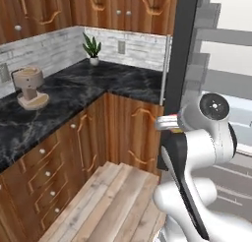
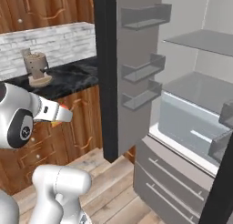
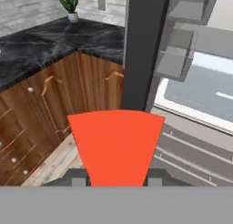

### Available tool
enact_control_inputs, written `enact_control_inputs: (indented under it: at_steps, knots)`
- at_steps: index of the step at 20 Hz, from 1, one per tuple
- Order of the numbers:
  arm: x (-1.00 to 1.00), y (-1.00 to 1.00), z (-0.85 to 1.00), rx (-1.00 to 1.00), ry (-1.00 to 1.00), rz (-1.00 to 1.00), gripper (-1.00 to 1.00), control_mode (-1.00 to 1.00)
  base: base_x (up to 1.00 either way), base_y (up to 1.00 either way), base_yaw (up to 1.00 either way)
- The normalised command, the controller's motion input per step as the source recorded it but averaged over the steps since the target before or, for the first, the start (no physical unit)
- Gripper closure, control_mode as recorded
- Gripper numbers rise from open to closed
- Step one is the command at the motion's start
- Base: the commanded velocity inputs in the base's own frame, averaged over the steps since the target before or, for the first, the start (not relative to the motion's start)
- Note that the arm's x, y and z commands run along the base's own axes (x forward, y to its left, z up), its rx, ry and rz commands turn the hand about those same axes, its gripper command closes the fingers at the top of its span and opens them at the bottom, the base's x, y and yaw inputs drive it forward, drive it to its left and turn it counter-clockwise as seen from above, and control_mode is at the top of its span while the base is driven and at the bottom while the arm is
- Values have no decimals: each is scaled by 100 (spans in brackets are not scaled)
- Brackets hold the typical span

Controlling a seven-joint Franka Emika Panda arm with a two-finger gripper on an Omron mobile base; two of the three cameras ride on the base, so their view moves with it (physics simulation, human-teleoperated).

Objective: Pick the cheese from the fridge and the cheese grater from the cabinet and place them next to the salad bowl.

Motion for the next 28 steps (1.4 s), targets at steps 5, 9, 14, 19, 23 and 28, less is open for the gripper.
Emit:
enact_control_inputs:
  at_steps: [5,9,14,19,23,28]
  knots:
    - [0,0,0,0,0,0,100,100,-91,54,53]
    - [0,0,0,0,0,0,100,100,-43,53,55]
    - [0,0,0,0,0,0,100,100,-2,56,52]
    - [0,0,0,0,0,0,100,100,0,71,46]
    - [0,0,0,0,0,0,100,100,4,71,47]
    - [0,0,0,0,0,0,100,100,39,46,46]
